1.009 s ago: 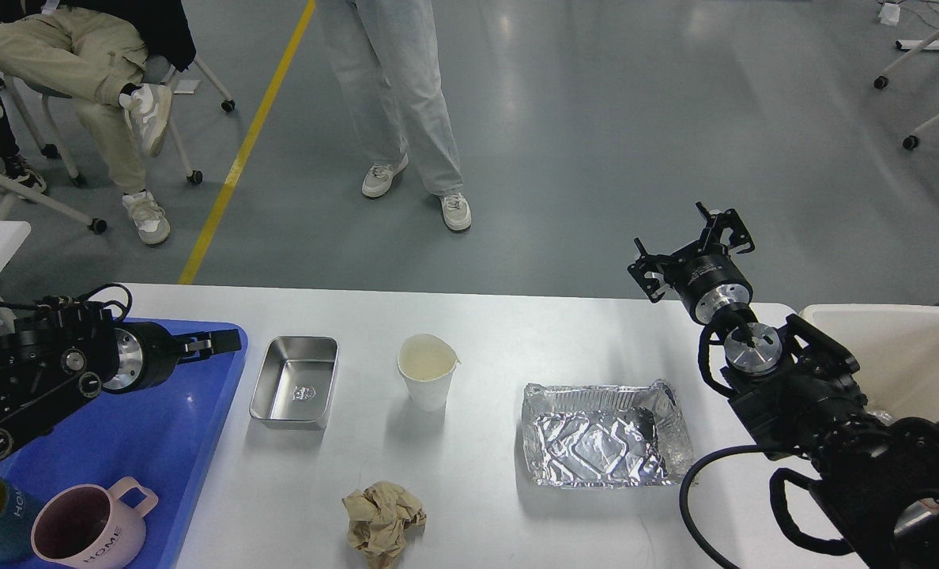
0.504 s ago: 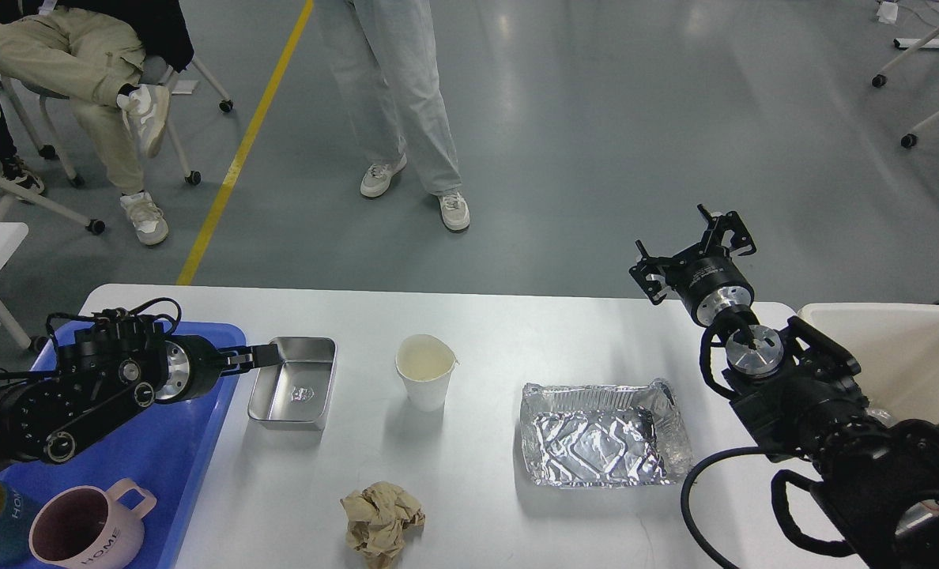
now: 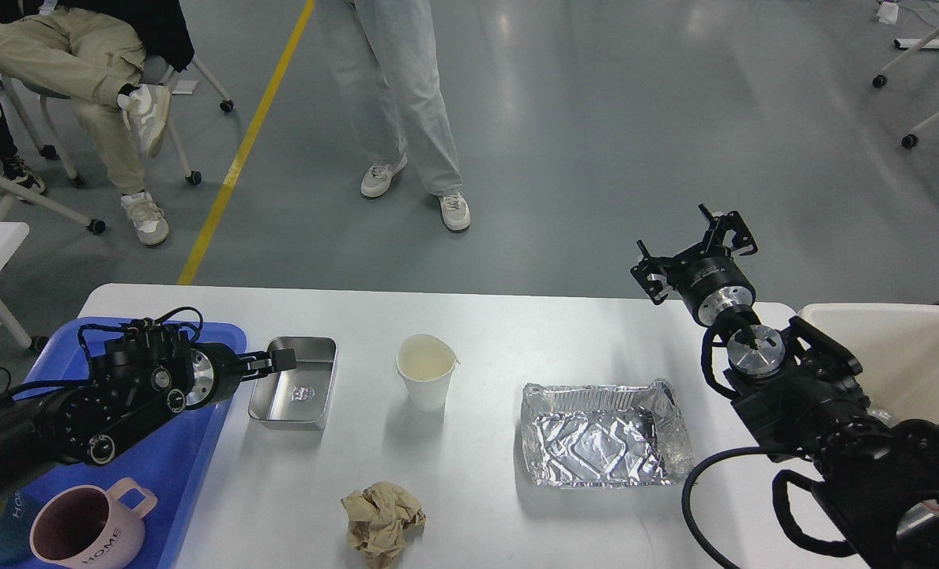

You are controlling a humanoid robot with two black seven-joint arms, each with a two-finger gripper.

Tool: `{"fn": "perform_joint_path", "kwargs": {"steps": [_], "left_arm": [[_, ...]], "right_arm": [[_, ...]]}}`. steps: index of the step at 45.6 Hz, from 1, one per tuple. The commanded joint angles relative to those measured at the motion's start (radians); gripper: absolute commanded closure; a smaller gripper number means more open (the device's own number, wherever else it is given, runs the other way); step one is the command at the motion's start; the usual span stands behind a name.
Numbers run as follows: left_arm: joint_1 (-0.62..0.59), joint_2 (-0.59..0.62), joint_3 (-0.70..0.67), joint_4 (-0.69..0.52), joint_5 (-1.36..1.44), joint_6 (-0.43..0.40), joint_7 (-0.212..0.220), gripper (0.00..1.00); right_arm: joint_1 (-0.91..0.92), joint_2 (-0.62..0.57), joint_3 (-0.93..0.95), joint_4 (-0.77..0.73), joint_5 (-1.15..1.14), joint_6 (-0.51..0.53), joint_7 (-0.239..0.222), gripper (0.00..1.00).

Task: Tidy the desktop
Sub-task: 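Grasp the edge of the steel tray with the left gripper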

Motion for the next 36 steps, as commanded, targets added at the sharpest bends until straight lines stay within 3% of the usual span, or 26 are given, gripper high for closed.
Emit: {"fn": "perform_joint_path", "kwargs": {"steps": [1,36], "left_arm": [[0.003,-0.001,0.000,0.000,0.000,0.002,-0.004,0.15],[0.011,0.003,0.049,-0.002,-0.006,-0.015,-0.003,0.50]], "right_arm": [[0.000,-0.002,0.000,0.000,0.000,0.000,0.000,0.00],[0.000,-0.017,0.002,0.000,0.000,0.000,-0.002,0.00]]}}
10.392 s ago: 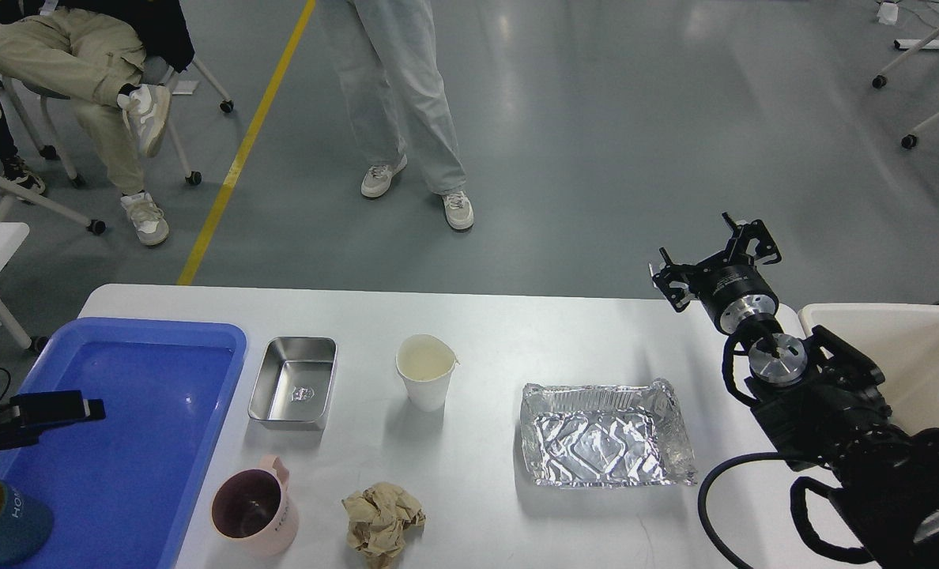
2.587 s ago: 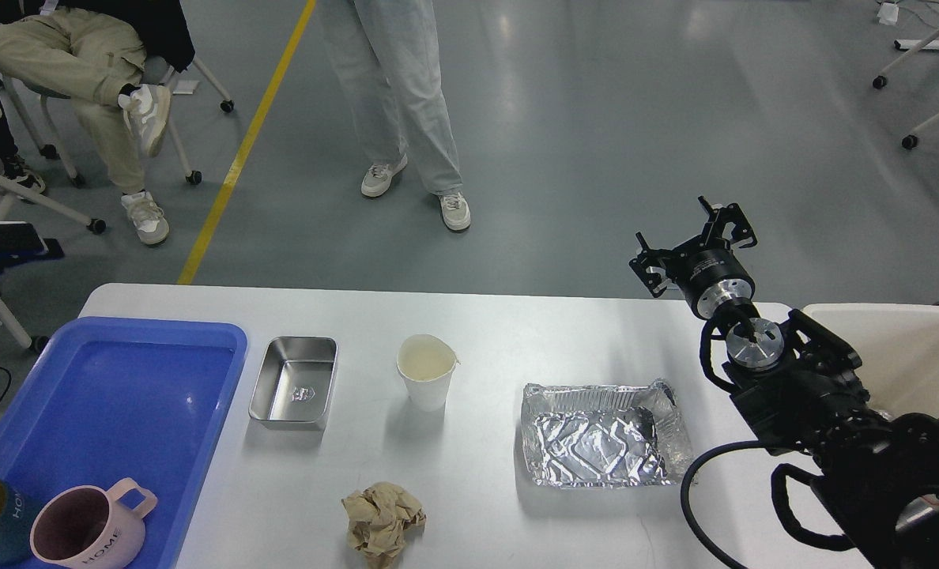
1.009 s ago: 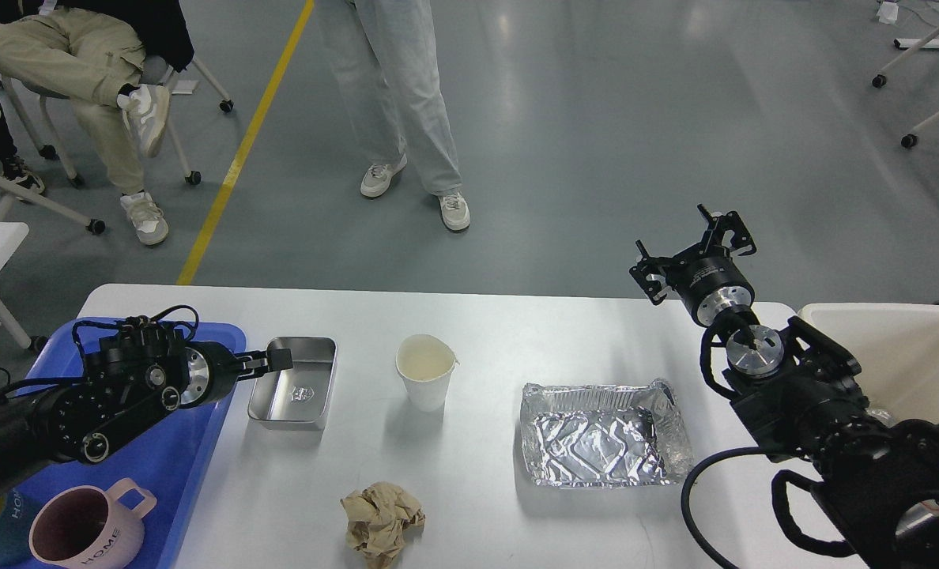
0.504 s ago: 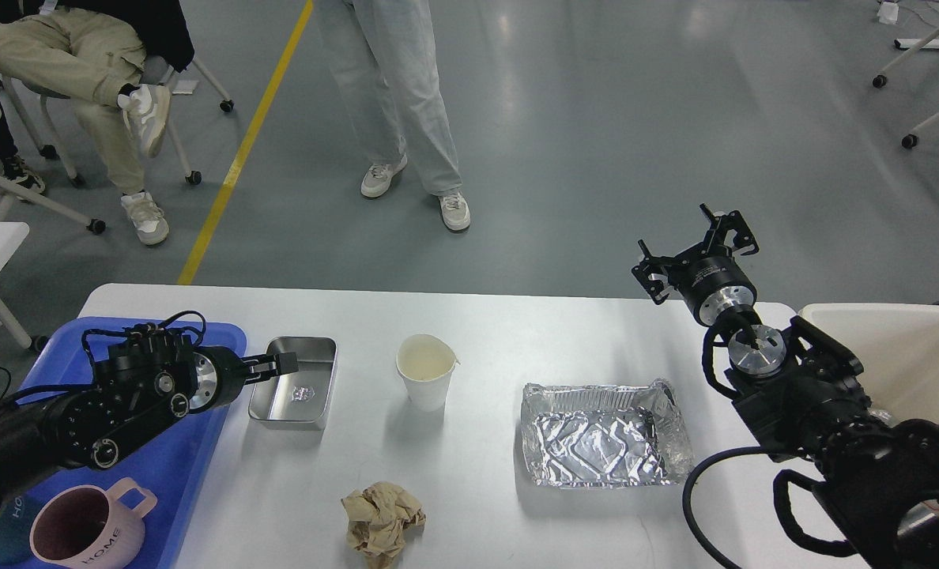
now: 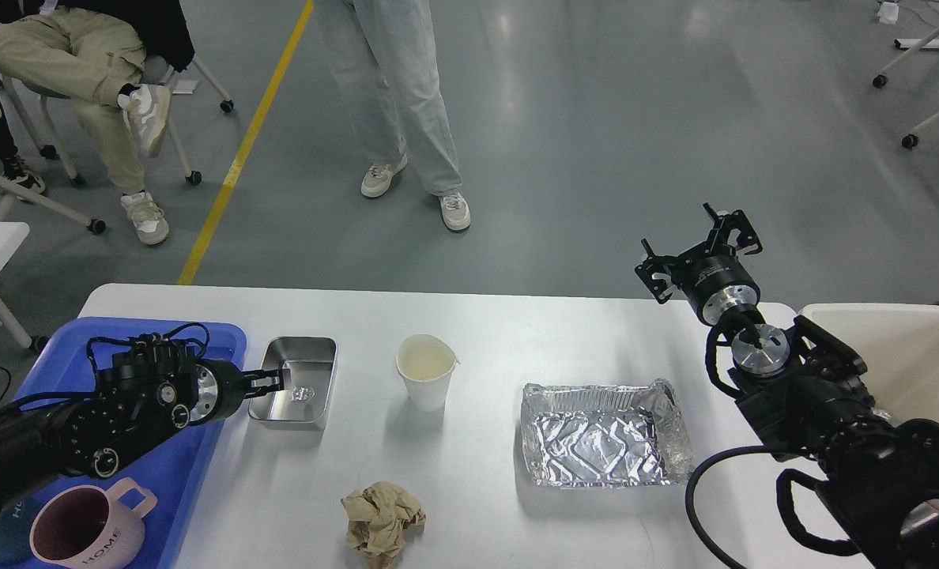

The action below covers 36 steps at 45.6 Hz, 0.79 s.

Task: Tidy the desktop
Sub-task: 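Grasp the edge of the steel tray with the left gripper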

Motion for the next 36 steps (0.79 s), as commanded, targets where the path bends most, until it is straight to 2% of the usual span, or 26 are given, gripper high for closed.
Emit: {"fn": "perform_joint_path", "kwargs": {"steps": [1,7,10,16,26,32,36], "left_arm": [[0.001,0.005,0.002,0.000,-0.001,-0.003,0.000,0.51],[0.001,0.005,0.002,0.000,-0.001,-0.010,0.000,0.58],[-0.001,0.006,0.002,0.000,-0.003,-0.027,0.000,0.67],[-0.004,0.012,0.001,0.000,-0.009,-0.065,-0.003,0.78],[-0.001,0.015,0.002,0.000,-0.008,-0.072,-0.014,0.87],[-0.001,0.014,0.002,0.000,-0.005,-0.090,-0.017,0.98],[-0.002,0.018,0.001,-0.005,-0.003,-0.105,-0.018,0.99]], "right_arm": [[0.000,-0.007,0.000,0.000,0.000,0.000,0.000,0.00],[0.003,-0.007,0.000,0.000,0.000,0.000,0.000,0.00],[0.003,-0.007,0.000,0.000,0.000,0.000,-0.002,0.00],[0.003,-0.007,0.000,0.000,0.000,-0.001,0.000,0.00],[0.001,-0.007,0.000,0.000,0.000,-0.001,0.000,0.00],[0.001,-0.007,0.000,0.000,0.000,0.000,0.000,0.00],[0.001,-0.007,0.000,0.000,0.000,0.000,-0.002,0.00]]}}
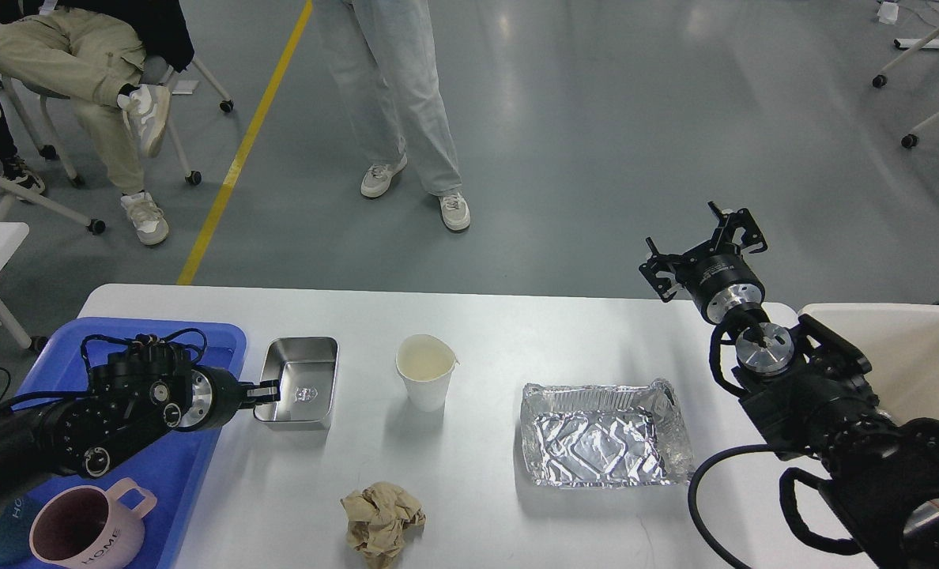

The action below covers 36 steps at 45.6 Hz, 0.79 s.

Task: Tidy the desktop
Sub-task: 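Grasp the edge of the steel tray with the left gripper, then lift the steel tray and carry it over the blue bin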

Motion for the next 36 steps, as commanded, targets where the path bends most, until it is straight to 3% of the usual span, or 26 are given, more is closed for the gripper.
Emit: {"fn": "perform_joint_path", "kwargs": {"steps": [1,11,27,36], "left_arm": [[-0.001,0.006,-0.001,-0.004,0.003,-0.023,-0.003,1.00],[-0.009,0.078,-0.013,-0.060,0.000,-0.070,-0.023,1.00],[-0.063,0.329,-0.135,-0.251,-0.009,-0.192,-0.025,0.99],[-0.063,0.444,-0.171,-0.331,-0.039,-0.213,-0.025,0.98]], "right_arm": [[0.000,0.000,0.000,0.000,0.000,0.001,0.000,0.00],[-0.002,0.000,0.000,0.000,0.000,0.001,0.000,0.00],[-0.002,0.002,0.000,0.000,0.000,0.000,0.000,0.00],[0.000,0.003,0.000,0.000,0.000,0.000,0.000,0.00]]}}
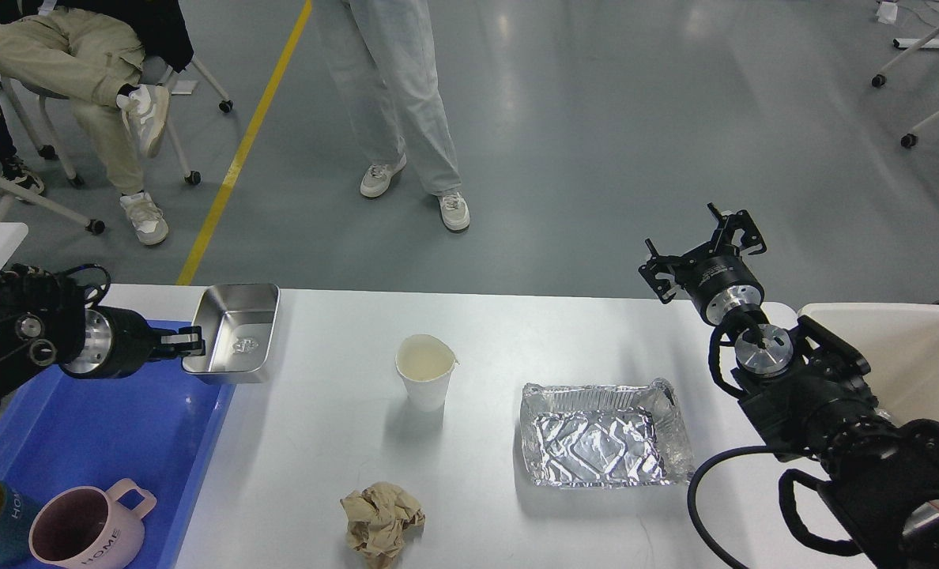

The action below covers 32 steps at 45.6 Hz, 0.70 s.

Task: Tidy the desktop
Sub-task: 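Lift the steel tray and carry it over the blue bin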

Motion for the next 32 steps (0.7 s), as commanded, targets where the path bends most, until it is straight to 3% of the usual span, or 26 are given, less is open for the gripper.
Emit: {"fn": "perform_joint_path", "kwargs": {"steps": [1,15,32], "left_arm": [[-0.002,0.070,-0.019,-0.041,-0.028,-0.014,0.000,0.98],[0.038,0.161,-0.012,-0.070,-0.043,0.004,0.005,0.98],[0.236,0.158,-0.011,-0.060,-0.080,0.209,0.005,0.98]], "right_arm": [[0.002,0.001,0.000,0.000,0.000,0.000,0.000,0.00],[0.005,-0.001,0.000,0.000,0.000,-0.001,0.000,0.00],[0.001,-0.001,0.000,0.000,0.000,0.000,0.000,0.00]]}}
